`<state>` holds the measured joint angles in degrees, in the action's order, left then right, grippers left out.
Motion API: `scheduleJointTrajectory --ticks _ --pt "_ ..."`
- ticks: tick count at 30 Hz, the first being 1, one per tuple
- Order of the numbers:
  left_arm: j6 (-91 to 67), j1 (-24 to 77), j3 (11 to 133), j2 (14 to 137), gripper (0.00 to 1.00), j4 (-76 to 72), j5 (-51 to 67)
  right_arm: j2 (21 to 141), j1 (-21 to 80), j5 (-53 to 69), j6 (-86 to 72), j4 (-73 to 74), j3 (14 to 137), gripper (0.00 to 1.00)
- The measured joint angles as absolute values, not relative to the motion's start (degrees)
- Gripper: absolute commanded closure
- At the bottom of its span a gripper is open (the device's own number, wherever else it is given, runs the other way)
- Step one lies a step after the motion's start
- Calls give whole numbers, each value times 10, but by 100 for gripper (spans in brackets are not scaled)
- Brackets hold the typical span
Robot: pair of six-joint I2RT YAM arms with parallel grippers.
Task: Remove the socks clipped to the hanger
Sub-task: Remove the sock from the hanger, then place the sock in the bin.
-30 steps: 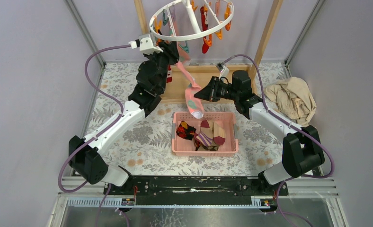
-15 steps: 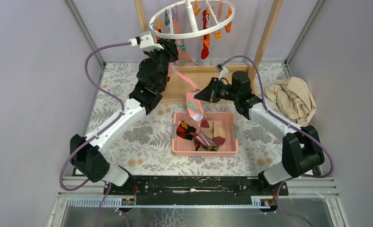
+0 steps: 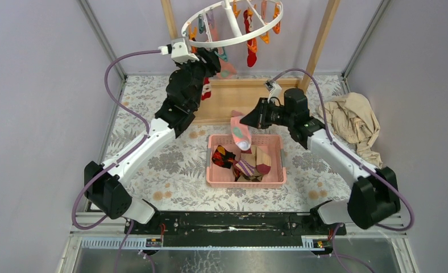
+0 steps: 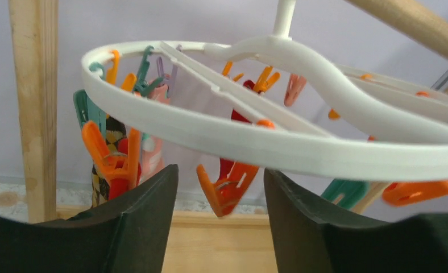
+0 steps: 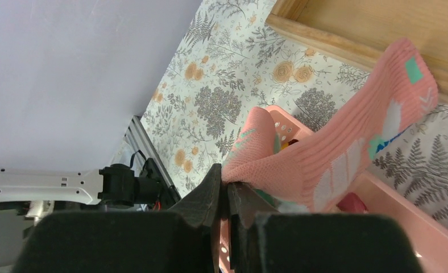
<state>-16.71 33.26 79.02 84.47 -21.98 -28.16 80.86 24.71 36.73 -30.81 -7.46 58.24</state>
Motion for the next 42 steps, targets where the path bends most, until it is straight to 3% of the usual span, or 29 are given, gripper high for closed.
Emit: scheduleJointTrajectory --ticks 12,30,42 --pt "-204 333 762 820 2 -129 -210 624 248 335 -236 67 546 100" --pt "-214 360 738 704 1 -25 -129 469 248 309 -210 244 536 100" --pt "-224 360 692 621 1 14 -136 542 248 264 -231 211 410 100"
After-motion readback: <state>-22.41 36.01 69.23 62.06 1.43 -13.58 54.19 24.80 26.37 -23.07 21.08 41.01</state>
